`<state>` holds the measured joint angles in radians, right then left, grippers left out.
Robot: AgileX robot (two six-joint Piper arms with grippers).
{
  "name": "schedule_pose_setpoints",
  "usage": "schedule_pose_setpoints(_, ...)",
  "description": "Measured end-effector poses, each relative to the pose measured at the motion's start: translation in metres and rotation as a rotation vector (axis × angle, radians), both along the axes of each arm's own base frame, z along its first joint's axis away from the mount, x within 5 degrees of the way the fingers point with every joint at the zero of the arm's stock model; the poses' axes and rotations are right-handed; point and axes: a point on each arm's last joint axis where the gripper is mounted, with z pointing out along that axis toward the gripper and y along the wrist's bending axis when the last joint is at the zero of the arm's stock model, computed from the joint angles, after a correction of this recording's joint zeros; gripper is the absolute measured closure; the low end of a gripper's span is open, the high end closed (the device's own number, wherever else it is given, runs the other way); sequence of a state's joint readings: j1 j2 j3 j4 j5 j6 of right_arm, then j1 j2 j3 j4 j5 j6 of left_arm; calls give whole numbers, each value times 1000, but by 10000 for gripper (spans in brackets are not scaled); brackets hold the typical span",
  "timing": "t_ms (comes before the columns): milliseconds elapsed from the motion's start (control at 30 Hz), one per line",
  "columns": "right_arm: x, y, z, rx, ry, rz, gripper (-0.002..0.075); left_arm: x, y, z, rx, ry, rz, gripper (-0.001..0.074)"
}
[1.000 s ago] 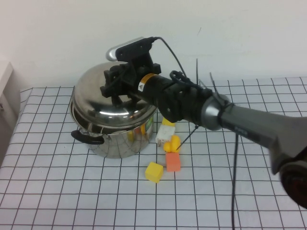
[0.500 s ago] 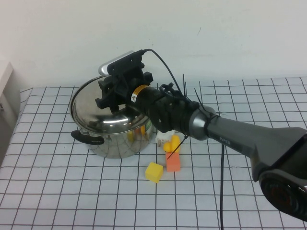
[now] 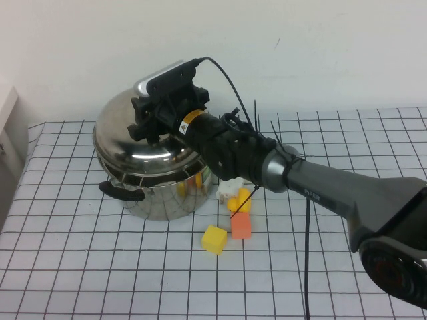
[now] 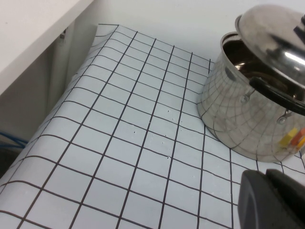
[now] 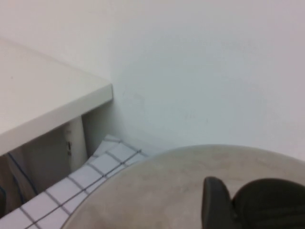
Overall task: Cover the pot
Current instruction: Place the pot lid on the pot
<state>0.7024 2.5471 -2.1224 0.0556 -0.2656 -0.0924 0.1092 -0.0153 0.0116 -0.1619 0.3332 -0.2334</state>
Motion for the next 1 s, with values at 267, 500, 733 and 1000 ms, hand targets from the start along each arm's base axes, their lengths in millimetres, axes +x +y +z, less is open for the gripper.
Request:
schedule_pose_setpoints(267,2,1,-7,-29,-56,0,382,0,0,0,0,0,0,738)
schedule_pose_setpoints(500,3,2,-25,-39,-31,-3,382,0,0,0,4,0,-1,738)
schedule_pose_setpoints(733,4,1,-28,-22,-16,-13,382,0,0,0,4,0,-1,738)
schedule_pose_setpoints(1000,4,1,-30,-21,-11,-16,382,0,0,0,4,0,-1,738)
